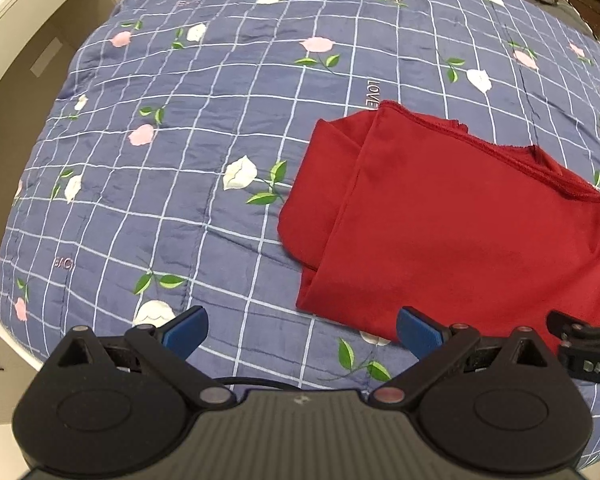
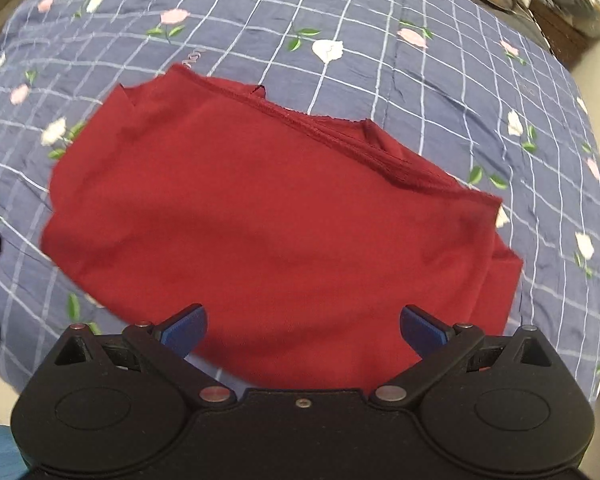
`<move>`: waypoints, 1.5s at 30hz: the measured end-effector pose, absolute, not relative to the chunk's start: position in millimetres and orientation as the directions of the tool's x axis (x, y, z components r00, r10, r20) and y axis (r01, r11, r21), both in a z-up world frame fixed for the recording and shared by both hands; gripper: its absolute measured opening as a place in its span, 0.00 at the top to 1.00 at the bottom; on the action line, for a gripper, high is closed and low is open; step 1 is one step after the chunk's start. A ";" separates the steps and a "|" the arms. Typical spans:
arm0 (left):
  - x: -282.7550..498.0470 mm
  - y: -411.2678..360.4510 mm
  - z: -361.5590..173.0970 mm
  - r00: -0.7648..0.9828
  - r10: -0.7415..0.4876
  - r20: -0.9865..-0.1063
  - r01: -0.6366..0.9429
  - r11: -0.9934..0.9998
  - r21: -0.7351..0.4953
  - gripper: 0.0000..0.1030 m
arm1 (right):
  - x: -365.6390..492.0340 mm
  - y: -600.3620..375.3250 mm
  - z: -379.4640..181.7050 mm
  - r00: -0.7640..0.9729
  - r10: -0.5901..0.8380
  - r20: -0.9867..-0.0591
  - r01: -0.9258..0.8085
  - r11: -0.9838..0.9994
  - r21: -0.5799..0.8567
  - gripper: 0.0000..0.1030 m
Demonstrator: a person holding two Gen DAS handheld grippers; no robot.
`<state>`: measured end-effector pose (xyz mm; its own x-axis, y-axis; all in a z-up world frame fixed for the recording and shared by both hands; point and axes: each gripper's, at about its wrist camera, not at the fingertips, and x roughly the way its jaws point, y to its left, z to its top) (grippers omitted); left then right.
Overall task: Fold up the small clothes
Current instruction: 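Lower both tools toward the folded sweater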
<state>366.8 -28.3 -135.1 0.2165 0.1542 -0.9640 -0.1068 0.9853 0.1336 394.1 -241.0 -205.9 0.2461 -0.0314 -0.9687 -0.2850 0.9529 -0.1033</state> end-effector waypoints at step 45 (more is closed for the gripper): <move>451.1 -0.4 -236.7 0.145 0.071 -0.987 0.057 0.995 0.080 0.01 | 384.8 -267.9 -302.5 0.112 -0.056 -0.992 -0.083 0.994 -0.066 0.00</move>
